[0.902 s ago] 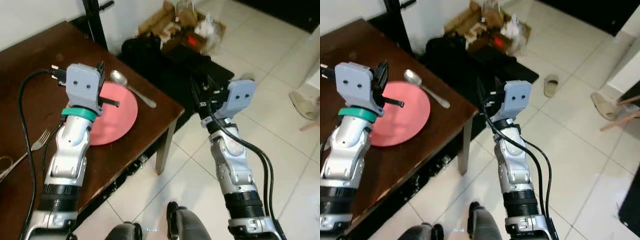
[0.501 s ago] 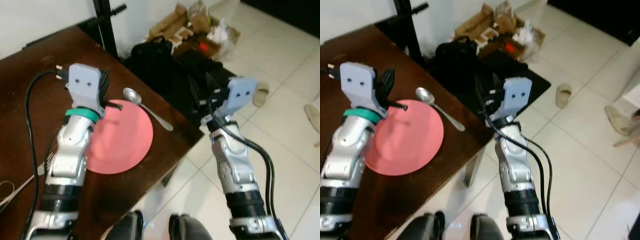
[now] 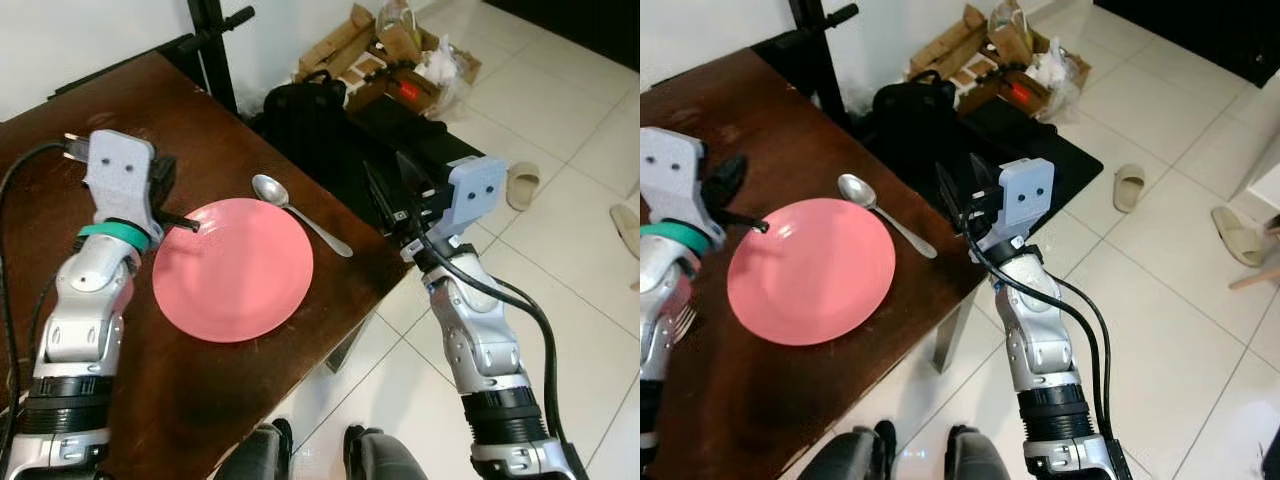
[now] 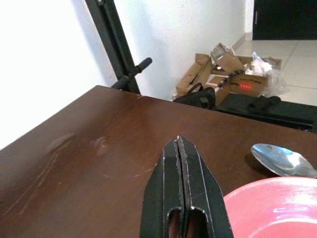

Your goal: Setting the table

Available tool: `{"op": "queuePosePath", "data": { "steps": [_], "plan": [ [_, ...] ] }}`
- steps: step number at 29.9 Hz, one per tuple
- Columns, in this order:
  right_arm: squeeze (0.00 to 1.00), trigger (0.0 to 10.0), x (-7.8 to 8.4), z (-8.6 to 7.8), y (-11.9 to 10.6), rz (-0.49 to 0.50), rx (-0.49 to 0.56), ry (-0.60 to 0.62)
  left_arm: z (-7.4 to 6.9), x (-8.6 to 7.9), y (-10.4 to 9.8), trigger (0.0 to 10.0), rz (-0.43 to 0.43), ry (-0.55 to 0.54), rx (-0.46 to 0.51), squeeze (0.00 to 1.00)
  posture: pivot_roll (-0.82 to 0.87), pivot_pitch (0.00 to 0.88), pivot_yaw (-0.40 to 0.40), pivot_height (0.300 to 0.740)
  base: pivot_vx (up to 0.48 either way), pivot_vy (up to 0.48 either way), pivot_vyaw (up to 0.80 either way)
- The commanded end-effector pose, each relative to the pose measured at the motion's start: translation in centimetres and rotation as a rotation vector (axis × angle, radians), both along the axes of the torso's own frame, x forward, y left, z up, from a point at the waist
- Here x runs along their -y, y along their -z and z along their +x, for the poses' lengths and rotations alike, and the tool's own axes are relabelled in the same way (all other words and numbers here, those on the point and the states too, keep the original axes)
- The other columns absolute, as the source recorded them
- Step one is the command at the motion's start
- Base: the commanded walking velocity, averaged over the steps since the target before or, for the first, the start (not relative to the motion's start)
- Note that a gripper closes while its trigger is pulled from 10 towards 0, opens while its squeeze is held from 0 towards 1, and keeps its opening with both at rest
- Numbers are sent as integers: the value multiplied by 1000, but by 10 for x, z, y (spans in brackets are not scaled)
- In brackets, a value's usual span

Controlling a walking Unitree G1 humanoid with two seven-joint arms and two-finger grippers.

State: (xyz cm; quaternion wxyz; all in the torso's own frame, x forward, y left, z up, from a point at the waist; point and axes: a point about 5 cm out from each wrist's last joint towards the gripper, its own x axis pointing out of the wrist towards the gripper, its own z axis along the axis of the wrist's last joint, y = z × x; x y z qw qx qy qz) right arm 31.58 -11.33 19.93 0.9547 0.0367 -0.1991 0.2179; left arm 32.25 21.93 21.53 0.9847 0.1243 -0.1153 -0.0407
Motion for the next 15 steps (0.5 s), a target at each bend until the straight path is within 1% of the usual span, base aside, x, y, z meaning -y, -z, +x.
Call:
{"op": "queuePosePath", "data": {
  "steps": [1,3,4,5,6,7,8,9,10,11,12,13,14,15],
  "plan": [
    [0,10000,-2,-2,-1,-1,2,-16,1,-12,-12,10000,18,-34,45,0,0,119,78,740,0,0,0],
    [0,10000,-4,-3,-3,-2,7,-26,2,-20,-19,10000,53,-39,49,0,0,120,79,740,0,0,0],
    [0,10000,-4,-3,-3,-2,7,-26,2,-20,-19,10000,53,-39,49,0,0,120,79,740,0,0,0],
    [0,10000,-5,-3,-5,-3,11,-38,2,-24,-21,10000,58,-24,34,0,-1,126,83,740,0,0,0],
    [0,10000,-7,-5,-7,-7,13,-65,1,-28,-18,10000,47,31,-17,0,1,132,85,740,0,0,0],
    [0,10000,-7,-5,-7,-7,13,-65,1,-28,-18,10000,47,31,-17,0,1,132,85,740,0,0,0],
    [0,10000,-8,-6,-8,-10,13,-85,0,-30,-16,10000,34,73,-53,0,1,132,85,740,0,0,0],
    [0,10000,-13,-7,-9,-18,11,-128,-2,-33,-8,10000,20,123,-103,0,4,137,86,740,0,0,0],
    [0,10000,-18,-10,-9,-30,-1,-192,-4,-37,7,10000,-11,149,-168,0,5,142,83,740,0,0,0],
    [0,10000,-18,-10,-9,-30,-1,-192,-4,-37,7,10000,-11,149,-168,0,5,142,83,740,0,0,0],
    [0,10000,-26,-14,-5,-52,-26,-271,-7,-38,30,10000,-33,163,-238,0,12,151,77,740,0,0,0],
    [0,10000,-26,-14,-5,-52,-26,-271,-7,-38,30,10000,-33,163,-238,0,12,151,77,740,0,0,0],
    [0,10000,-32,-18,2,-79,-55,-342,-11,-33,54,10000,-36,182,-301,0,20,156,72,740,0,0,0],
    [0,10000,-36,-20,6,-96,-75,-382,-14,-29,69,10000,-33,194,-337,0,23,159,65,740,0,0,0]
  ]
}}
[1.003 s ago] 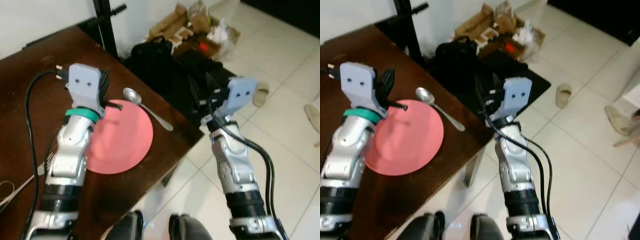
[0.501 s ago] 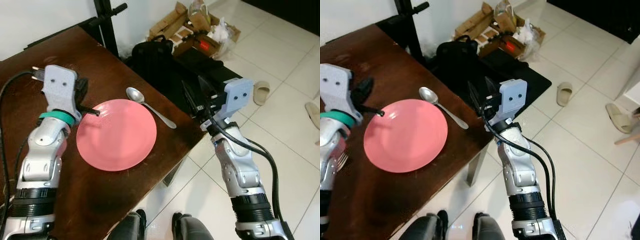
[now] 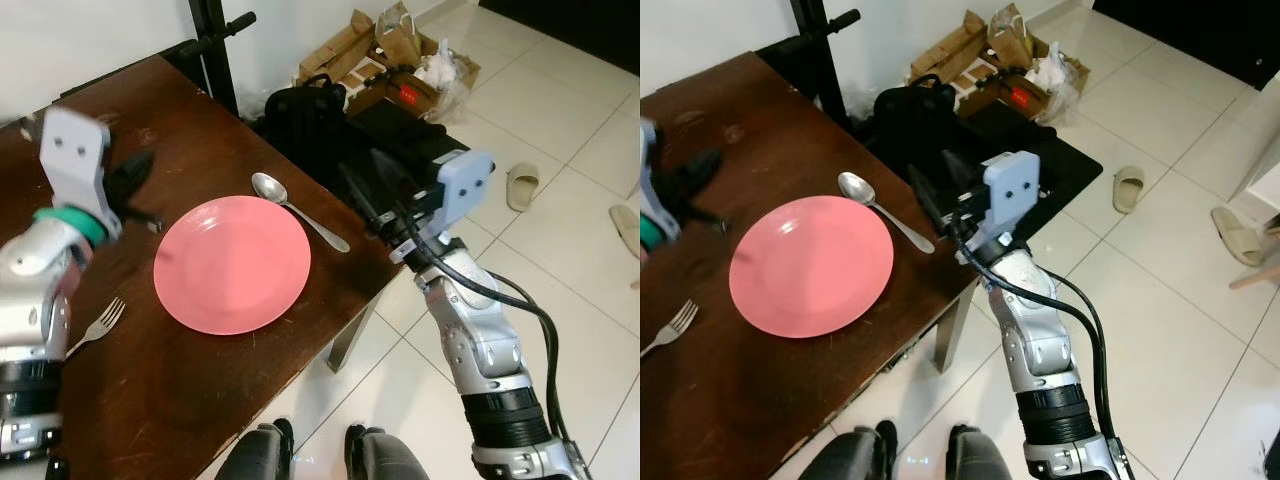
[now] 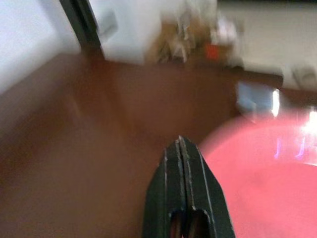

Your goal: Setting the table

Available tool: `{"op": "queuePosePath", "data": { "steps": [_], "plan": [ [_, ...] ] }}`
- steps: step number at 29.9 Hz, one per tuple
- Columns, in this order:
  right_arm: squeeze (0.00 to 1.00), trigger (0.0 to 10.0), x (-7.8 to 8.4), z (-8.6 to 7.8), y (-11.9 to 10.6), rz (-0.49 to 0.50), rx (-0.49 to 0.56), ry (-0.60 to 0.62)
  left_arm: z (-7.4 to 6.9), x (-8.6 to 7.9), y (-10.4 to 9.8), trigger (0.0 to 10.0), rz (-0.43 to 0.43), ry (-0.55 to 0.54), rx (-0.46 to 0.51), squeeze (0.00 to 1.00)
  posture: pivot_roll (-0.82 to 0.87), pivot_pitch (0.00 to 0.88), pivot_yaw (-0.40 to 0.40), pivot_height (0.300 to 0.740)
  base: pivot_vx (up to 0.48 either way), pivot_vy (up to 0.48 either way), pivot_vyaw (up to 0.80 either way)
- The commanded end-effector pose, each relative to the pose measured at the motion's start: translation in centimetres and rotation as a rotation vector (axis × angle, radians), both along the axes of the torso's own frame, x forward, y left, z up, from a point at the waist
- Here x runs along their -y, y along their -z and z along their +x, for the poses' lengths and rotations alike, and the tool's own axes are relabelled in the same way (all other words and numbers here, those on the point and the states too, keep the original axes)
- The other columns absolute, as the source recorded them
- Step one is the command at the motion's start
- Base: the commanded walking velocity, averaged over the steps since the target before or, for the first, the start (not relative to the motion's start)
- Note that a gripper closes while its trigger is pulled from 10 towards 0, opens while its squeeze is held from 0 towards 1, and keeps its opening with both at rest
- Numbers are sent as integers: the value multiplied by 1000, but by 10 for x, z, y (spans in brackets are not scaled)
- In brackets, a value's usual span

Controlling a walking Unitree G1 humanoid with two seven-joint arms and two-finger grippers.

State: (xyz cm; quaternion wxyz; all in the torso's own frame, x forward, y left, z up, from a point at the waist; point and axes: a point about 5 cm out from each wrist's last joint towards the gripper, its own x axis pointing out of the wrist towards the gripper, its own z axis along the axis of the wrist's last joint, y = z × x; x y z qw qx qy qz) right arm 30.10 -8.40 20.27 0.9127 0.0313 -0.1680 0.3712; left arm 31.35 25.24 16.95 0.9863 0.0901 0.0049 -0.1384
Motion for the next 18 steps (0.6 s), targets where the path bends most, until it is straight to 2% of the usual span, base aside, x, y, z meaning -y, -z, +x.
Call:
{"op": "queuePosePath", "data": {
  "steps": [1,3,6,9,14,17,18],
  "plan": [
    [0,10000,-6,-5,10,-20,-46,-68,-5,4,23,10000,5,25,-71,0,23,159,65,740,0,0,0],
    [0,10000,-13,-7,15,-42,-69,-127,-4,15,39,10000,-13,37,-95,0,19,164,58,740,0,0,0],
    [0,10000,-19,-8,17,-45,-86,-182,-4,24,47,10000,-24,66,-125,0,15,168,55,740,0,0,0],
    [0,10000,-21,-7,16,-50,-85,-197,-4,24,49,10000,-22,62,-132,0,12,171,53,740,0,0,0],
    [0,10000,-21,-6,15,-56,-80,-199,-2,18,45,10000,-32,26,-115,0,17,172,53,740,0,0,0],
    [0,10000,-22,-6,11,-50,-76,-210,0,8,33,10000,-79,3,-74,0,22,172,55,740,0,0,0],
    [0,10000,-25,-5,8,-40,-69,-217,3,0,25,10000,-121,-27,-52,90,32,171,59,740,0,0,0]
  ]
}}
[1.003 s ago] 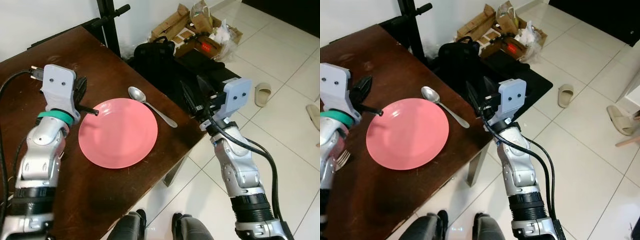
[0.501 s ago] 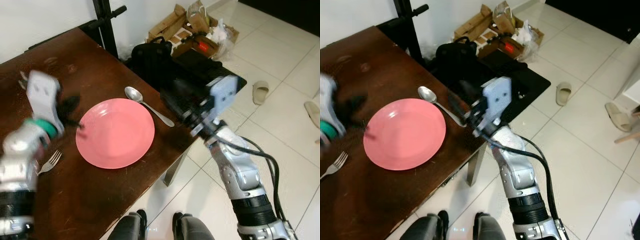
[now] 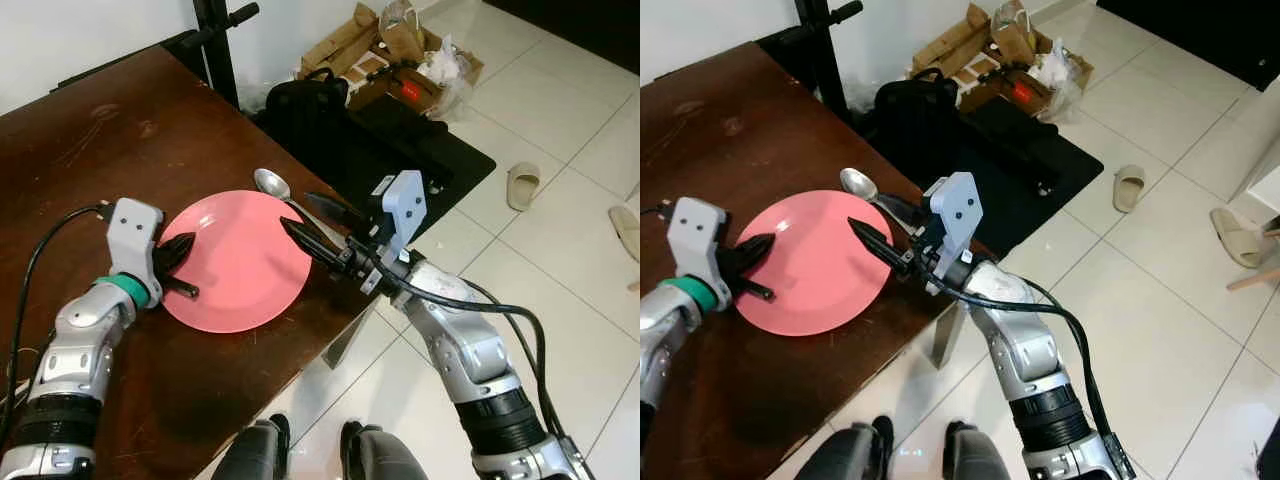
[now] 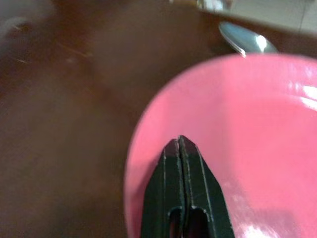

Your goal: Setting the table

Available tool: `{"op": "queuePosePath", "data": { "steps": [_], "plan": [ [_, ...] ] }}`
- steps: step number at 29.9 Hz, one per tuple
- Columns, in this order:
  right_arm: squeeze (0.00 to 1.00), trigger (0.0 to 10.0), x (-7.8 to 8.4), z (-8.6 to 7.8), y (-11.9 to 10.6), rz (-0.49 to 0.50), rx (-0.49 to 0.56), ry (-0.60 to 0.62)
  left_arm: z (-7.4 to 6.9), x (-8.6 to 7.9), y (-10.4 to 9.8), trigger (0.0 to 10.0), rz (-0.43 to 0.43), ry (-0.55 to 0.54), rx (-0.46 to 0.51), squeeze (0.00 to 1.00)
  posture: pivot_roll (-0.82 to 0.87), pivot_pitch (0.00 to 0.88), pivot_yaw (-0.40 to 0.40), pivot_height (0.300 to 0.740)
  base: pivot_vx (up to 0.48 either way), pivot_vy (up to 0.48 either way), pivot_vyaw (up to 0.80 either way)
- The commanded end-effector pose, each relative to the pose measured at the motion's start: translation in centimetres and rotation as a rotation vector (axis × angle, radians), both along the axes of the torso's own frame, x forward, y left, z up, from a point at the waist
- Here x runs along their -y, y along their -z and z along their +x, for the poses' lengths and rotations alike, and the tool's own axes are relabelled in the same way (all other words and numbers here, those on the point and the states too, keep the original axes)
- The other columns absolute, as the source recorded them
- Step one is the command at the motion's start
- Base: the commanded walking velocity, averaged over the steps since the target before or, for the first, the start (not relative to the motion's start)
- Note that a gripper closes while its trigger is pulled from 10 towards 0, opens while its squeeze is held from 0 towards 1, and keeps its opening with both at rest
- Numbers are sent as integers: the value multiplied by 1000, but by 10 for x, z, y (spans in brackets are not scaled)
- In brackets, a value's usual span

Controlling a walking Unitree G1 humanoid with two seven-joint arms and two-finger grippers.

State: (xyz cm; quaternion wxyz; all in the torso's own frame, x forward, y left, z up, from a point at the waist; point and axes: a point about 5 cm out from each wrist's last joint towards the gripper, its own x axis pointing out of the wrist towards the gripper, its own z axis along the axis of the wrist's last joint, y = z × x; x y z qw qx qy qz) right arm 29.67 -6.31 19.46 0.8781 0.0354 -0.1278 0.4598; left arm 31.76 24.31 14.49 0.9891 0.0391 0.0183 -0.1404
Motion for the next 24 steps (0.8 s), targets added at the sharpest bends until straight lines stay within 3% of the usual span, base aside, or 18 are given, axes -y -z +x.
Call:
{"op": "queuePosePath", "data": {
  "steps": [1,2,12,13,14,24],
  "plan": [
    [0,10000,-7,0,-2,18,-7,-33,1,-16,-5,10000,-60,-51,0,537,36,169,60,740,0,0,0],
    [0,10000,-10,0,-3,23,-3,-38,3,-20,-7,10000,-87,-61,2,1000,37,169,60,740,0,0,0],
    [0,10000,-18,2,-5,34,4,-52,7,-23,7,10000,-171,12,-144,1000,34,167,68,740,0,0,0],
    [0,10000,-17,2,-5,36,3,-48,8,-22,12,10000,-211,27,-190,933,33,167,71,740,0,0,0],
    [0,10000,-16,2,-5,38,0,-43,8,-20,17,10000,-245,30,-227,0,33,168,75,740,0,0,0],
    [0,10000,-14,2,-5,52,-3,-23,10,-10,30,10000,-413,47,-338,0,24,170,83,740,0,0,0]
  ]
}}
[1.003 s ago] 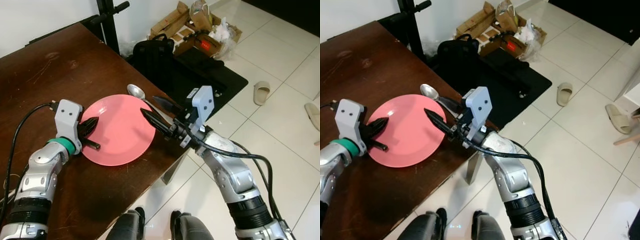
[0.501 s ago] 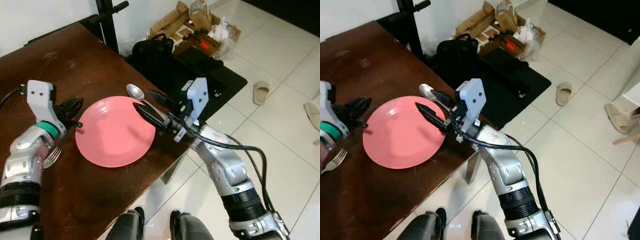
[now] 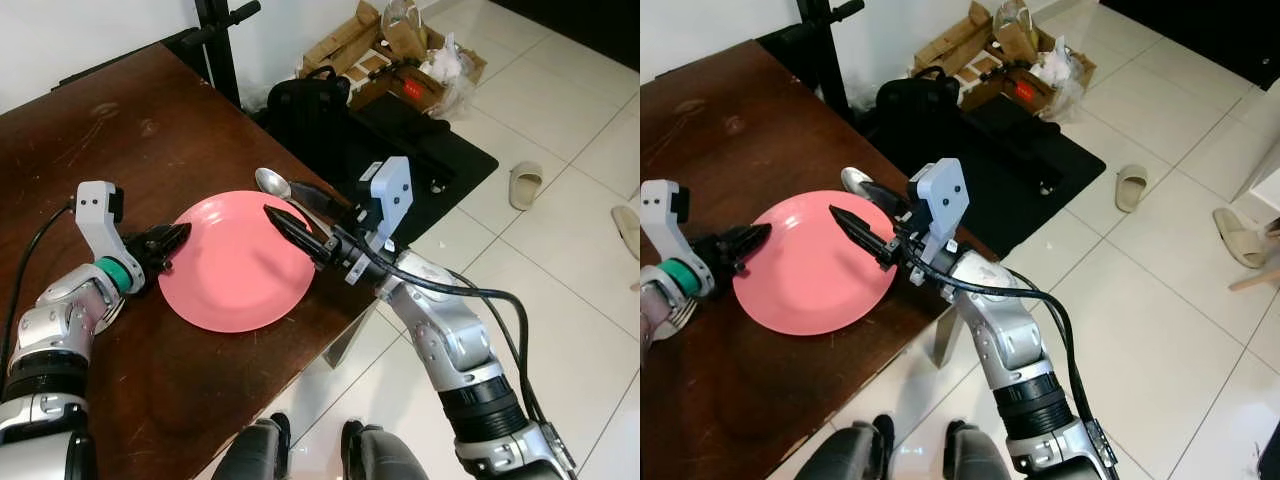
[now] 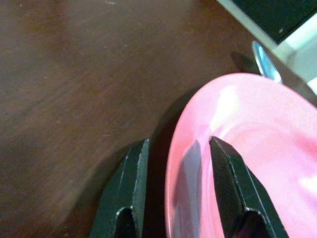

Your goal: Setting the table

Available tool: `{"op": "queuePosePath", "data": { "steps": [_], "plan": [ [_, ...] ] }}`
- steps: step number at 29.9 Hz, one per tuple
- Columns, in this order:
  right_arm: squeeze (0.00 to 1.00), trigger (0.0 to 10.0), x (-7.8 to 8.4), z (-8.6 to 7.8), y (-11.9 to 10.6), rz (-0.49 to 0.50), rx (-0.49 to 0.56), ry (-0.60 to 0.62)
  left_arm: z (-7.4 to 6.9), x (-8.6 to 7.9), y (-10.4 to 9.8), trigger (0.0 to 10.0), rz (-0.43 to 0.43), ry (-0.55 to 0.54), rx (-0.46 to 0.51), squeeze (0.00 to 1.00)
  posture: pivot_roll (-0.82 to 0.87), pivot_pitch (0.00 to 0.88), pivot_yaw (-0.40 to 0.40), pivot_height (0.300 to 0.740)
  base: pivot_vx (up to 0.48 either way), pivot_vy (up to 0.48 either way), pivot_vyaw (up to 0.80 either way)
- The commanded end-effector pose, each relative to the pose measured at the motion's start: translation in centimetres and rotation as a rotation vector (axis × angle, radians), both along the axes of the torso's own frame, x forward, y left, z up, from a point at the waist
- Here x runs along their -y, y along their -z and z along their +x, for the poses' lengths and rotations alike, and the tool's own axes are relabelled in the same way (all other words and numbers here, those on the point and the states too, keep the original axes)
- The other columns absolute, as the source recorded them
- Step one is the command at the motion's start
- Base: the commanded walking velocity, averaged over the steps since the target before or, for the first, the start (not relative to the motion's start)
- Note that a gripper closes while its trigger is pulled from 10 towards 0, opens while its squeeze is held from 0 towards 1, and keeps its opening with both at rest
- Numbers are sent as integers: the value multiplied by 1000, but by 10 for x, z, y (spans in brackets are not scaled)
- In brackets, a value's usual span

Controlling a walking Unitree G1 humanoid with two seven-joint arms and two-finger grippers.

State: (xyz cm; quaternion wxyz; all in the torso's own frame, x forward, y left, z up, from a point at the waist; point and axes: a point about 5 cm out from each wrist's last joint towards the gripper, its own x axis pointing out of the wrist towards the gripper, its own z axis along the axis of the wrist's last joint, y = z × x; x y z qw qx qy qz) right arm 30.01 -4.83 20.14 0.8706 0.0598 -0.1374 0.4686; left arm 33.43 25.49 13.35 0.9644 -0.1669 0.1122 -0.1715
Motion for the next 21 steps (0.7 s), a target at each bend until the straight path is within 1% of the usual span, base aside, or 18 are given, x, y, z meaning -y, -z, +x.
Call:
{"op": "queuePosePath", "data": {
  "steps": [1,4,5,13,21],
  "plan": [
    [0,10000,1,-1,2,1,-1,6,-8,5,21,4902,-46,26,-105,0,25,170,83,740,0,0,0],
    [0,10000,1,-1,3,1,-2,7,-9,7,22,4902,-59,39,-116,0,25,170,83,740,0,0,0],
    [0,10000,1,0,3,0,-3,8,-8,9,25,0,-108,33,-148,0,25,169,83,740,0,0,0],
    [0,10000,2,0,4,-4,-4,12,-9,8,26,0,-173,21,-166,0,24,160,80,740,0,0,0],
    [0,10000,3,2,5,-6,-3,23,-9,-2,20,0,-211,-32,-129,0,23,155,80,740,0,0,0]
  ]
}}
